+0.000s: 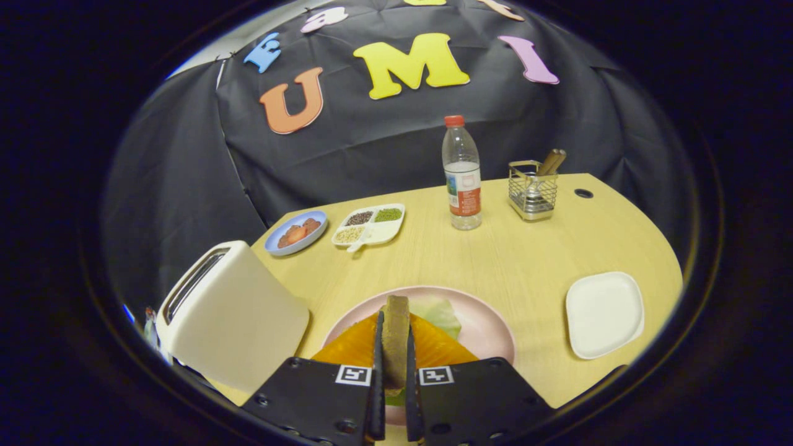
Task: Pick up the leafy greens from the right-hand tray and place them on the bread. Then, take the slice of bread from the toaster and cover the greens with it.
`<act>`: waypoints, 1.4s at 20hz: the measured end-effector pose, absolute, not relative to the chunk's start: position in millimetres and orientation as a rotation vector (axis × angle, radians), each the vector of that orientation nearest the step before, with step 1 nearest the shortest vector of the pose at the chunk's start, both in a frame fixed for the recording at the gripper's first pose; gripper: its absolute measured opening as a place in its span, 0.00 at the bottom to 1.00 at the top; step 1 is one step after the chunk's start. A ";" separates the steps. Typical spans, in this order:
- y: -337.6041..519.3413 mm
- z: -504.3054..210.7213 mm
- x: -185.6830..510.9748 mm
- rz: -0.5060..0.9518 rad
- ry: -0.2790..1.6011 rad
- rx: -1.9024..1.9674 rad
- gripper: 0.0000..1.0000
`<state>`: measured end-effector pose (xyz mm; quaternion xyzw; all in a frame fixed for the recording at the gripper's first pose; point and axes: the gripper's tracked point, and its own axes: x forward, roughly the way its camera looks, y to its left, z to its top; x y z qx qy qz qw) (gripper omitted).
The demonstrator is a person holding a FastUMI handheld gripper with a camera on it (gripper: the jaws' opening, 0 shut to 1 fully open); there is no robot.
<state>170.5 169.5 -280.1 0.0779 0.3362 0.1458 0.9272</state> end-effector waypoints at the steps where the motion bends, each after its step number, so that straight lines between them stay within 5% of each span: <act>1: 168.3 -281.2 171.2 0.295 0.677 0.141 0.14; 14: 134.2 -290.7 155.9 0.166 0.628 -0.025 0.57; 22: 128.4 -205.4 97.7 0.074 0.463 -0.074 0.78; 25: 134.1 -170.5 69.1 0.085 0.396 -0.088 0.95; 28: 132.6 -132.0 37.6 0.096 0.318 -0.073 0.96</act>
